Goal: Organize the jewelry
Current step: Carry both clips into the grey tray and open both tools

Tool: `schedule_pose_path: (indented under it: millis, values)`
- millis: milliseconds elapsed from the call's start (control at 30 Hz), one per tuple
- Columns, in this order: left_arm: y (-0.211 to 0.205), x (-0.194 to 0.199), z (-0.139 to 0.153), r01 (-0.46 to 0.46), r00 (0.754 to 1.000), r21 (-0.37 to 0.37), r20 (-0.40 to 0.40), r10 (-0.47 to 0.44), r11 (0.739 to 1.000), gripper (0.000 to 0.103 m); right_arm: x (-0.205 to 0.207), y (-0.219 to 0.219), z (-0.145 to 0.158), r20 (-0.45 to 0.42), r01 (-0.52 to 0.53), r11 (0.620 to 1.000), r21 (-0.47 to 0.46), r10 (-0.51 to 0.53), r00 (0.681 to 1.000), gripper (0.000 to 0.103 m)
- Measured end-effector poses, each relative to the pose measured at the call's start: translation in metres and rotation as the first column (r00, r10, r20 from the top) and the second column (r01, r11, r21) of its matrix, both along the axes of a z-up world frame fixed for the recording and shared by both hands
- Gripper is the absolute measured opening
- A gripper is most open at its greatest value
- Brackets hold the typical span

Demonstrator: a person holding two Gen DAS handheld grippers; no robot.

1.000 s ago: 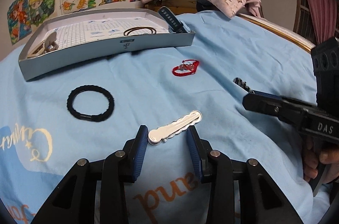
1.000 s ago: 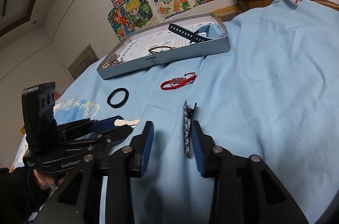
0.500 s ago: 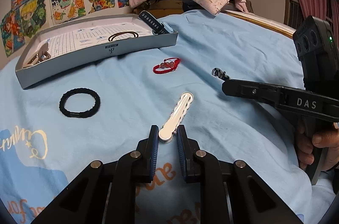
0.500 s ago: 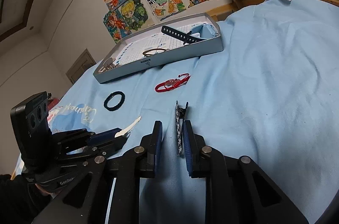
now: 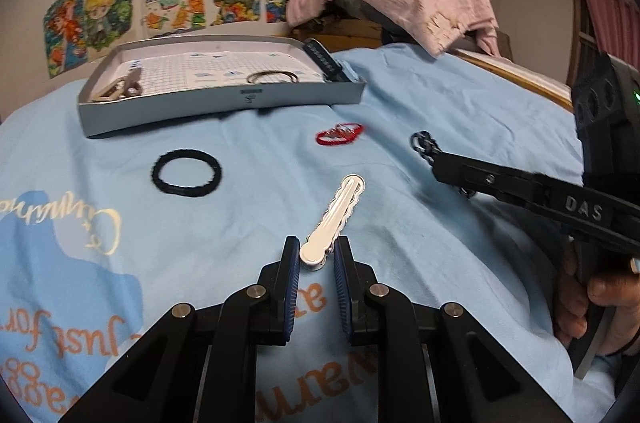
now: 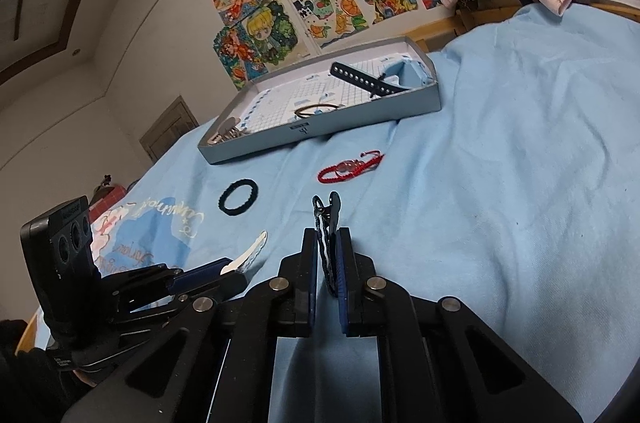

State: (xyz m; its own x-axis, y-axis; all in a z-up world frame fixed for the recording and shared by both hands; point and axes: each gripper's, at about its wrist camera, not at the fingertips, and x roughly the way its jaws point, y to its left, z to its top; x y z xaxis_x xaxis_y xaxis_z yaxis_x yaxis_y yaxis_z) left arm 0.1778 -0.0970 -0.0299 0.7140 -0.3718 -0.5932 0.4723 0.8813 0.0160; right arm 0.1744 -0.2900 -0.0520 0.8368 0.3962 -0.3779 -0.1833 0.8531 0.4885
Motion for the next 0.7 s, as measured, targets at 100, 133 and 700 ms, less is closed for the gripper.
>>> schedule_pose_path:
  millis: [100, 133, 700]
  values:
    - [0.004, 0.003, 0.009, -0.033, 0.999, -0.028, 0.008, 0.033, 0.999, 0.016, -0.002, 0.003, 0.007, 0.032, -0.012, 1.000, -0.012, 0.012, 0.999, 0.008]
    - [0.006, 0.005, 0.012, -0.048, 0.999, -0.038, 0.013, 0.048, 0.998, 0.016, -0.002, 0.003, 0.010, 0.040, -0.016, 1.000, -0.012, 0.017, 0.999, 0.008]
    - [0.031, 0.142, 0.076, -0.289, 0.951, -0.138, 0.072, 0.301, 0.947, 0.016, 0.132, 0.024, 0.082, 0.117, -0.022, 0.999, -0.031, 0.025, 0.993, 0.008]
